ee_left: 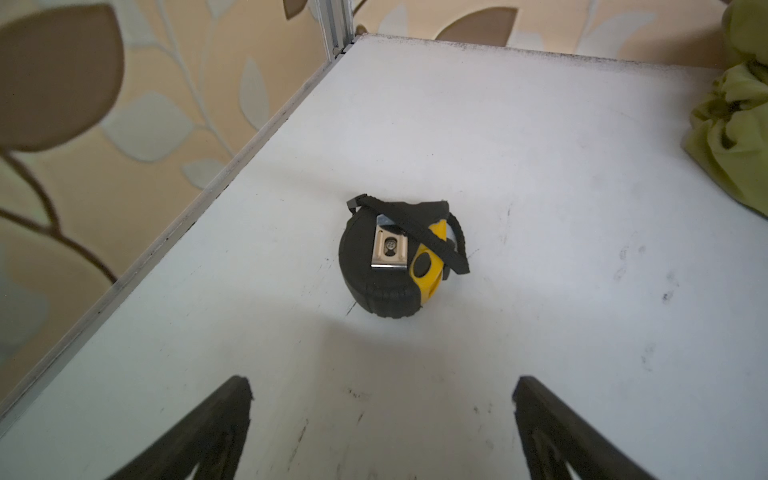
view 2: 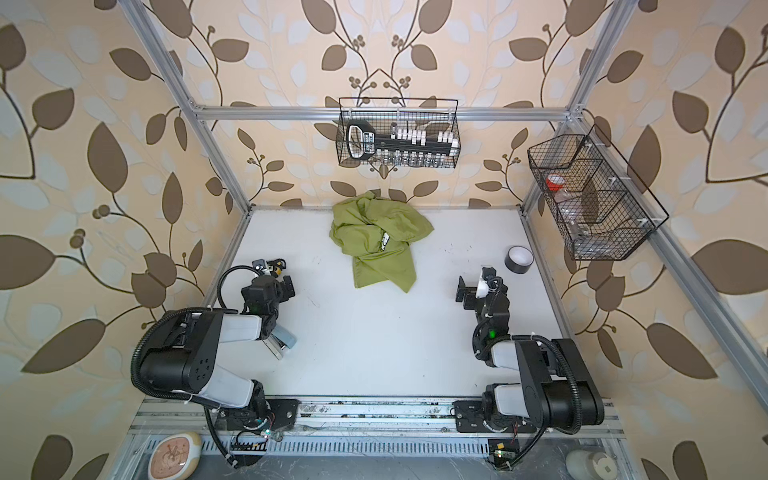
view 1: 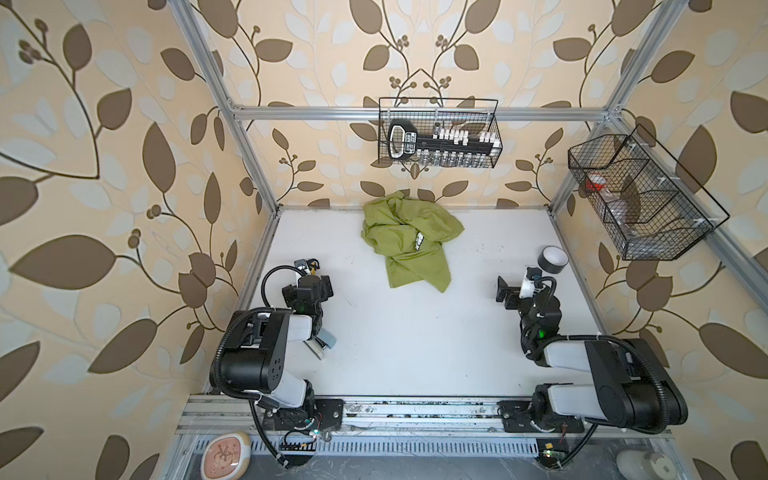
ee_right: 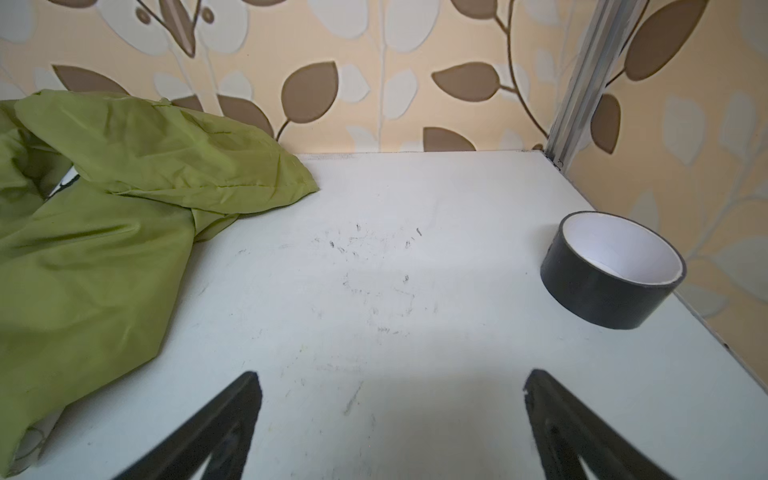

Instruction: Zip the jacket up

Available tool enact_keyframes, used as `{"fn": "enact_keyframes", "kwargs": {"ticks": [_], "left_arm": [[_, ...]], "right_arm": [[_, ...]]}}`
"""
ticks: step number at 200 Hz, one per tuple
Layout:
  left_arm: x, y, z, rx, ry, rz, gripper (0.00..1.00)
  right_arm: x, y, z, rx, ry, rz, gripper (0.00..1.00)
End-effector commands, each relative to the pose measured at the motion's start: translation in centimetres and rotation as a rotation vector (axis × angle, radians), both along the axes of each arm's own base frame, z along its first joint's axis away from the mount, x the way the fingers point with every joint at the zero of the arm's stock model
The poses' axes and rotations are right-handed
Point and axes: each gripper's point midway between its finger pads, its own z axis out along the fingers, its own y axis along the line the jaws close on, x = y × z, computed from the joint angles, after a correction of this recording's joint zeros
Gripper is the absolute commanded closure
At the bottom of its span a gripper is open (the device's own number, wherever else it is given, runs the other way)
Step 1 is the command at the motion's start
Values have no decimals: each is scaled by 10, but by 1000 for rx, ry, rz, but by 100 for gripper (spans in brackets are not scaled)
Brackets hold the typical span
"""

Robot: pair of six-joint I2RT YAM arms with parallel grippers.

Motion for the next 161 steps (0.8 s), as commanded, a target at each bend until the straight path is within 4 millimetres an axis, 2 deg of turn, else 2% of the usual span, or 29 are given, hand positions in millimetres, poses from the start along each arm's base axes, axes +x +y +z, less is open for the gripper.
{"fn": "enact_keyframes", "kwargs": {"ticks": [1, 161], "left_arm": [[4, 2, 17, -4, -69, 24, 1], [3, 2, 16, 0, -68, 27, 1]], "right_arm": [[4, 4, 10, -15, -33, 30, 0], [4, 4, 9, -1, -32, 44, 0]]}}
